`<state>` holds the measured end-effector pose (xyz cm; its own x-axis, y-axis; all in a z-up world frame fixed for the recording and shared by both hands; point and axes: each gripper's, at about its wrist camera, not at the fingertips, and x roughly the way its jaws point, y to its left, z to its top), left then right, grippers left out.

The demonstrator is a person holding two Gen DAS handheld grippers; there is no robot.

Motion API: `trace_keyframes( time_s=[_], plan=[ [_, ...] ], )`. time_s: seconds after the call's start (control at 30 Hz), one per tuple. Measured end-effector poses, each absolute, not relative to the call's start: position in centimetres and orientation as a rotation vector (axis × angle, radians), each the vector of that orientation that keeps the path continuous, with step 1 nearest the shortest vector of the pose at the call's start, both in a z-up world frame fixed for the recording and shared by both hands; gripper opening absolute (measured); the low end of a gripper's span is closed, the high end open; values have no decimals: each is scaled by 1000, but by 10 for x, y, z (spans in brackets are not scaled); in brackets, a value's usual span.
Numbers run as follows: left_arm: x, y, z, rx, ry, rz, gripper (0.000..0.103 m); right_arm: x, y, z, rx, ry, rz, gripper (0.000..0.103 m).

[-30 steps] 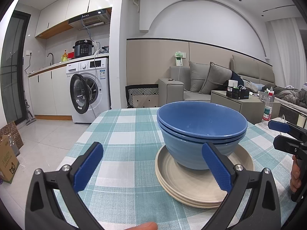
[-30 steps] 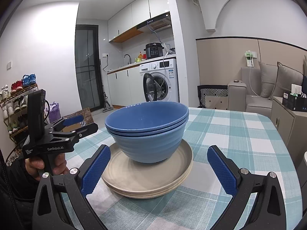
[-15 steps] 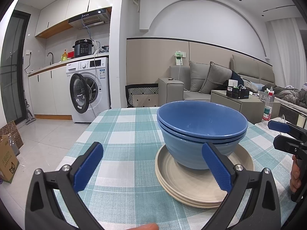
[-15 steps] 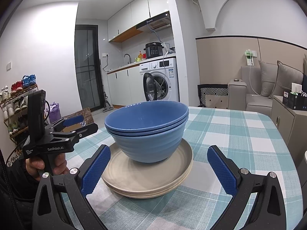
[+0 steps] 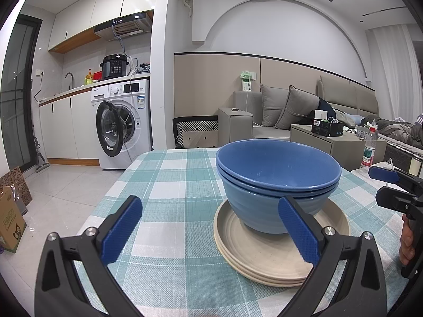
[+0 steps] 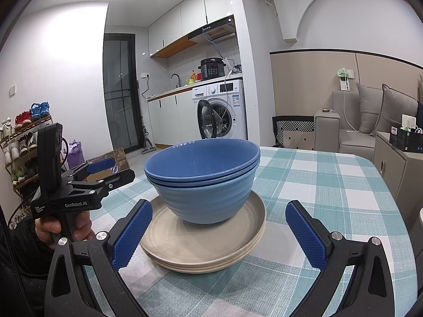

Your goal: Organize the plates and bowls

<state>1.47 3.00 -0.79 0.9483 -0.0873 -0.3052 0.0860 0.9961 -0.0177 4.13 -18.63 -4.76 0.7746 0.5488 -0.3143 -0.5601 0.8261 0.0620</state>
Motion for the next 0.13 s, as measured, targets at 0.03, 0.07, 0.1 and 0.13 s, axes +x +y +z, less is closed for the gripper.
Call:
trace_keyframes(
  time_s=[0.03,0.07,0.1,0.13],
  plan=[
    [15,30,-8,-4,310,-88,103,41,-186,-48,-36,329,601,103],
    [15,30,-8,-4,311,-88,103,41,-186,-48,-36,329,600,103],
    [15,30,-8,-4,312,-87,103,41,-186,-48,-36,330,601,103],
    [15,30,-8,-4,312,-83,103,41,-186,-48,-36,330,600,103]
  ],
)
